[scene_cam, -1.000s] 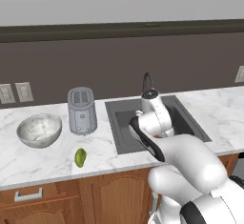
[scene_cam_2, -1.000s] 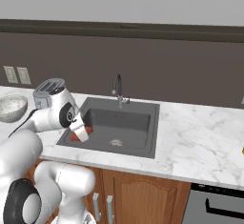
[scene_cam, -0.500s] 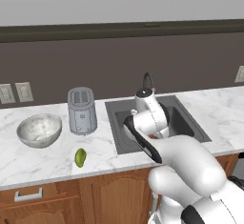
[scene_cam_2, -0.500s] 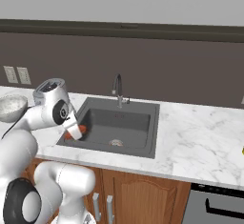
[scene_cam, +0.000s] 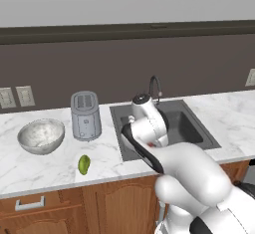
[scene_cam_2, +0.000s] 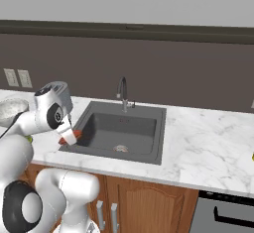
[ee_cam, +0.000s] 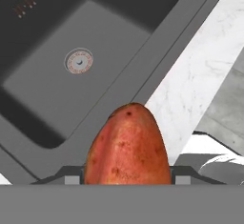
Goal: Remove the sweet potato and mango from the sink. Then move the bowl and cup from the counter to the sink for washing.
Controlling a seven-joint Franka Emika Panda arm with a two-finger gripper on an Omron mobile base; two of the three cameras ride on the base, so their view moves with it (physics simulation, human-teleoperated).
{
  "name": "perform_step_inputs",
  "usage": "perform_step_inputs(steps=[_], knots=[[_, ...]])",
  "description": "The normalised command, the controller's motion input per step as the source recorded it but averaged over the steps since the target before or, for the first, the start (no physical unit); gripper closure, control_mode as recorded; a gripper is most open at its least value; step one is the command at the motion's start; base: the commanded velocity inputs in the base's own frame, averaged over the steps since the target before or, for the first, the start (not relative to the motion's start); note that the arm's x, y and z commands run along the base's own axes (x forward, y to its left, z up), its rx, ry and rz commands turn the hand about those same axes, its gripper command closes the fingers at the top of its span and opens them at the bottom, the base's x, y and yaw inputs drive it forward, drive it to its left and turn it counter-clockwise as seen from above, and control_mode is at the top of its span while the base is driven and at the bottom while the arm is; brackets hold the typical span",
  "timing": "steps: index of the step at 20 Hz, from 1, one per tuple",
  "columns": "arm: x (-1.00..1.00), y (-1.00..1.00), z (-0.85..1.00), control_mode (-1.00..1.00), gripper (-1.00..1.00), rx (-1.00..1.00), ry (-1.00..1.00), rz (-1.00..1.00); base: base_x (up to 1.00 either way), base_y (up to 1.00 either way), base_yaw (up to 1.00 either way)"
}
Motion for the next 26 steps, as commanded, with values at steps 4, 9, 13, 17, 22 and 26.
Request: perform_step_inputs(steps=[4,9,13,17,22,26], knots=[[0.0,0.35,0.0,-1.0,1.0,0.0,0.0,0.0,0.0,0.0,0.0],[0.0,0.35,0.0,-1.0,1.0,0.0,0.02,0.0,0.0,0.0,0.0],[0.0,0.36,0.0,-1.0,1.0,0.0,0.04,0.0,0.0,0.0,0.0],[0.0,0.34,-0.01,-1.0,1.0,0.0,0.06,0.0,0.0,0.0,0.0],[0.0,0.31,-0.04,-1.0,1.0,0.0,0.09,0.0,0.0,0.0,0.0],[0.0,0.29,-0.05,-1.0,1.0,0.01,0.06,0.0,0.0,0.0,0.0]])
